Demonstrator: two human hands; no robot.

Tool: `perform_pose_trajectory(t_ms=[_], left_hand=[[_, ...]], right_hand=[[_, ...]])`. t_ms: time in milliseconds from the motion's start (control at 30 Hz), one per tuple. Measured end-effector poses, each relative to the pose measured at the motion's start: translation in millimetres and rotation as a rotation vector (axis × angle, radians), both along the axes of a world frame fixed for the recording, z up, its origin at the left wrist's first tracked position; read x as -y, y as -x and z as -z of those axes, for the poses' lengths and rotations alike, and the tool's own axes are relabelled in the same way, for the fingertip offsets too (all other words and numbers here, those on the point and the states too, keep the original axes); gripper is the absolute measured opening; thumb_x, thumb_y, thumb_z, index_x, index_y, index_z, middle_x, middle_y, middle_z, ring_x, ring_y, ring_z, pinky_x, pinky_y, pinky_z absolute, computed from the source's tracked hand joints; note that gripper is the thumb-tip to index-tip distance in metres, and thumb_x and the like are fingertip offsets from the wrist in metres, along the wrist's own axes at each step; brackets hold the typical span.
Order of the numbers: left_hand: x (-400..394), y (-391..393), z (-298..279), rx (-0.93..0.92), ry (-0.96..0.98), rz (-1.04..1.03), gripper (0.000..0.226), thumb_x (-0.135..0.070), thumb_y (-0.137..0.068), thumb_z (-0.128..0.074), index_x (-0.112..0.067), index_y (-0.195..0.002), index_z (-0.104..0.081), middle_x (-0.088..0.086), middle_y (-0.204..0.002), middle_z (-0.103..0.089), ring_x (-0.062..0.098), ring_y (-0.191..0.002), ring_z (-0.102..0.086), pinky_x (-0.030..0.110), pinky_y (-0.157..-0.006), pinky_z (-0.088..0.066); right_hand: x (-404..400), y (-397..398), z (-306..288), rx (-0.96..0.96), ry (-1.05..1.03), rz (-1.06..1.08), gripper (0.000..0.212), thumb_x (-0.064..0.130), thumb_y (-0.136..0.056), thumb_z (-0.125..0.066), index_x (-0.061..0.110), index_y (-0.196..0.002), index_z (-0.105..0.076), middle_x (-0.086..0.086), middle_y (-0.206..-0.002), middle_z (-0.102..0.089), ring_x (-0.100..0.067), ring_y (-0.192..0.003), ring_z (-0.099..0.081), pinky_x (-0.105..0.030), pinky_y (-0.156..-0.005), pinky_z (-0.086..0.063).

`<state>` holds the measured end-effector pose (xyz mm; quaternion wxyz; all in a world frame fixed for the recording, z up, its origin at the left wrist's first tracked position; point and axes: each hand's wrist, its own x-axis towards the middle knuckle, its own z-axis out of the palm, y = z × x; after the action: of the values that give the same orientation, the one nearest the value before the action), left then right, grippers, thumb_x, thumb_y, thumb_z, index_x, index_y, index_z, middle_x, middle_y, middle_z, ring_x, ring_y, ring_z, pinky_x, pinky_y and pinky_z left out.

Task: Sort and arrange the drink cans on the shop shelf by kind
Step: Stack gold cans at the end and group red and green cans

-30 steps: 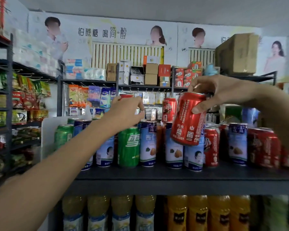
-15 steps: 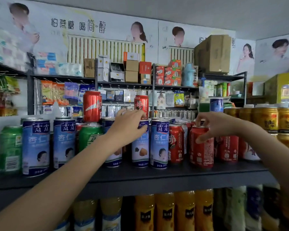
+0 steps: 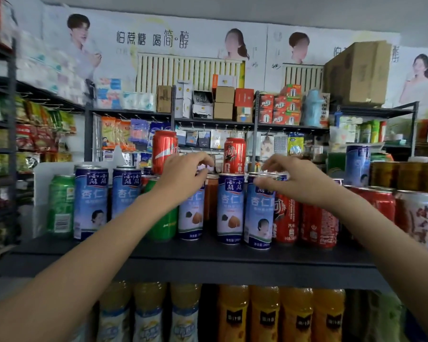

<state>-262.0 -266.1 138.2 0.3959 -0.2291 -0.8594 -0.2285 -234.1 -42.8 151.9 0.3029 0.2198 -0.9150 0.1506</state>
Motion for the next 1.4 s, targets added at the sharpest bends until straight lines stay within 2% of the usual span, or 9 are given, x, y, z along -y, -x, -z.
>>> perform_pose_trajectory(t_ms=[133, 533, 667, 767, 867, 1067, 1200, 1300, 1400], left_hand=[[30.1, -8.3, 0.0, 0.008, -0.027, -0.092, 0.02, -0.012, -0.091, -0.052, -0.018, -0.107, -0.063, -0.009, -0.099, -0.06, 0.022, -0.094, -0.059, 0.048, -0.1, -0.038], [91.1, -8.2, 12.3, -0.051, -0.052, -0.165, 0.018, -0.009, -0.09, -0.052, -0.017, -0.1, -0.065, -0.002, -0.11, -0.065, 0.019, -0.108, -0.058, 0.046, -0.106, -0.032], [116.0, -21.9, 2.7, -0.102, -0.132, -0.197, 0.019, -0.008, -0.091, -0.051, -0.013, -0.103, -0.064, 0.003, -0.117, -0.063, 0.024, -0.097, -0.061, 0.035, -0.102, -0.036], [144.7, -25.7, 0.8, -0.06, -0.151, -0.307, 0.017, -0.018, -0.092, -0.052, -0.015, -0.106, -0.062, 0.003, -0.125, -0.059, 0.022, -0.117, -0.052, 0.033, -0.103, -0.033], [169.5, -26.0, 5.0, 0.139, -0.046, -0.4, 0.027, -0.037, -0.087, -0.058, -0.02, -0.108, -0.059, 0.002, -0.123, -0.058, 0.02, -0.108, -0.053, 0.037, -0.099, -0.039], [188.8, -32.6, 11.2, 0.2, -0.026, -0.247, 0.018, -0.025, -0.086, -0.062, -0.023, -0.089, -0.045, -0.003, -0.098, -0.059, 0.015, -0.089, -0.055, 0.028, -0.079, -0.045], [195.1, -40.7, 4.0, 0.243, -0.222, -0.049, 0.022, -0.019, -0.083, -0.066, -0.021, -0.074, -0.046, 0.003, -0.102, -0.062, 0.02, -0.101, -0.059, 0.04, -0.091, -0.048], [205.4, -47.8, 1.2, 0.251, -0.286, -0.034, 0.021, -0.02, -0.082, -0.067, -0.019, -0.073, -0.048, 0.001, -0.107, -0.06, 0.022, -0.109, -0.056, 0.047, -0.097, -0.043], [217.4, -52.7, -1.9, 0.245, -0.327, -0.076, 0.019, -0.021, -0.082, -0.067, -0.017, -0.076, -0.05, 0.003, -0.114, -0.058, 0.022, -0.112, -0.053, 0.046, -0.099, -0.041]], right_hand=[[19.6, 19.2, 15.3, -0.057, -0.127, 0.165, 0.051, 0.05, -0.078, -0.065, 0.02, -0.117, -0.049, -0.002, -0.114, -0.054, -0.019, -0.101, -0.052, -0.036, -0.092, -0.044], [39.3, 0.4, 9.8, -0.043, 0.22, 0.083, 0.038, 0.021, -0.069, -0.081, 0.017, -0.097, -0.056, -0.005, -0.117, -0.058, -0.019, -0.1, -0.053, -0.026, -0.073, -0.039], [61.2, -28.7, -18.6, 0.027, 0.359, -0.109, 0.038, 0.017, -0.063, -0.082, 0.017, -0.093, -0.058, -0.001, -0.097, -0.063, -0.016, -0.077, -0.062, -0.02, -0.056, -0.046], [92.1, -43.3, -39.5, 0.142, 0.505, -0.349, 0.036, 0.015, -0.055, -0.08, 0.016, -0.085, -0.06, -0.006, -0.091, -0.063, -0.022, -0.081, -0.063, -0.03, -0.067, -0.053], [128.8, -43.2, -53.1, 0.189, 0.563, -0.491, 0.037, 0.017, -0.056, -0.079, 0.013, -0.087, -0.058, -0.006, -0.092, -0.064, -0.019, -0.083, -0.063, -0.026, -0.066, -0.05], [199.4, -18.3, -43.8, 0.236, 0.406, -0.47, 0.035, 0.022, -0.058, -0.085, 0.023, -0.082, -0.06, -0.01, -0.11, -0.061, -0.026, -0.097, -0.059, -0.045, -0.085, -0.051], [216.9, -8.5, -35.2, 0.283, 0.334, -0.453, 0.033, 0.018, -0.061, -0.084, 0.022, -0.08, -0.057, -0.011, -0.109, -0.062, -0.032, -0.093, -0.063, -0.038, -0.074, -0.053], [221.6, -3.0, -29.8, 0.278, 0.254, -0.413, 0.032, 0.018, -0.065, -0.082, 0.019, -0.086, -0.058, -0.007, -0.11, -0.059, -0.03, -0.1, -0.061, -0.021, -0.06, -0.046], [226.5, 3.9, -21.0, 0.218, 0.133, -0.326, 0.036, 0.022, -0.067, -0.081, 0.018, -0.094, -0.057, -0.001, -0.108, -0.055, -0.018, -0.096, -0.053, -0.024, -0.072, -0.04]])
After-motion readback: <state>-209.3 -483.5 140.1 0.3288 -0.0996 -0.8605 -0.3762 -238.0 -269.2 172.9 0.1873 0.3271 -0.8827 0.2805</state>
